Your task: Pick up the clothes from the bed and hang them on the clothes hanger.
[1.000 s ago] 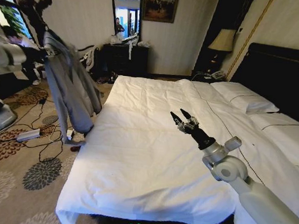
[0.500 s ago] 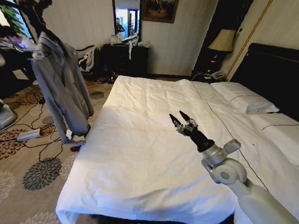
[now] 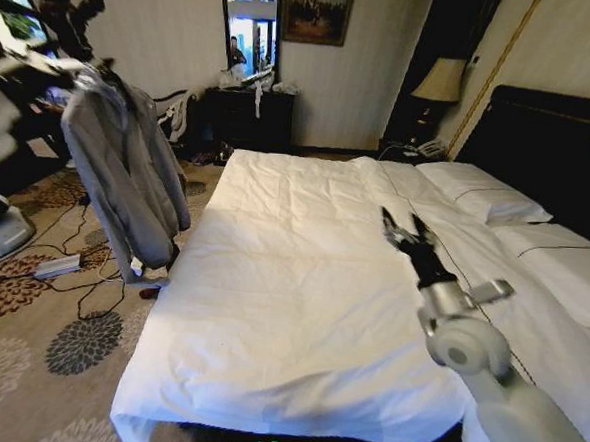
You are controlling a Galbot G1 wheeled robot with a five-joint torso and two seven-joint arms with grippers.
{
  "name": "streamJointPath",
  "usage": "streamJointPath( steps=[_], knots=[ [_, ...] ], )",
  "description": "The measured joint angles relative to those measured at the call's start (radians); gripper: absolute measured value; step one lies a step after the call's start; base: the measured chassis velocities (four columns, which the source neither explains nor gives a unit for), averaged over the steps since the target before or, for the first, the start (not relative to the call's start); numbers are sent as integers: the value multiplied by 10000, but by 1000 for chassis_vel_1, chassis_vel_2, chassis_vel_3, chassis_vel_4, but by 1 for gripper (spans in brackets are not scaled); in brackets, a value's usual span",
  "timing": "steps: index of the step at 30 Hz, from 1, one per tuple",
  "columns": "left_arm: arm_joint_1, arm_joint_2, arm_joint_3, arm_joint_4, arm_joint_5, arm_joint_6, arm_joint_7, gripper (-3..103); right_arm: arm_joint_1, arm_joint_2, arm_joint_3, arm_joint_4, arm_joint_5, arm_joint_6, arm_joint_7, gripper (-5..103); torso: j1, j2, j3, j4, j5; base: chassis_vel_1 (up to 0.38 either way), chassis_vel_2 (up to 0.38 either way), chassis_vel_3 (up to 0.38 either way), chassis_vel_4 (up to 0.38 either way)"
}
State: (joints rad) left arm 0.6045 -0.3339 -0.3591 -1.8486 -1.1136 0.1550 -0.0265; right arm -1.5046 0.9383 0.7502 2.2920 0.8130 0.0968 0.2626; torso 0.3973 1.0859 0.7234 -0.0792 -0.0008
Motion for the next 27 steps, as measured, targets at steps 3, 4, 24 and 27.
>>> streamJointPath(
  steps=[3,4,24,27],
  knots=[
    [2322,-1131,-729,-541,1208,-350,-523,100,-856,1116,-23,-225,-1792,937,-249,100,-1,1,0,17,5,0,0,0,0],
    [2951,-1553,-876,-704,1579,-569,-817,100,-1057,1572,-103,-407,-2302,1329,-409,100,-1,0,0,19,1,0,0,0,0],
    [10079,-8148,-2960,-4656,7430,-1999,-1226,100,-3618,4150,-456,62,-5503,2851,-1144,100,-3,1,-2,14,12,0,0,0,0],
    [10423,-8286,-2971,-5040,7684,-2122,-1044,100,-3935,4147,-495,408,-5807,2810,-1117,100,-3,1,-2,12,9,0,0,0,0]
  ],
)
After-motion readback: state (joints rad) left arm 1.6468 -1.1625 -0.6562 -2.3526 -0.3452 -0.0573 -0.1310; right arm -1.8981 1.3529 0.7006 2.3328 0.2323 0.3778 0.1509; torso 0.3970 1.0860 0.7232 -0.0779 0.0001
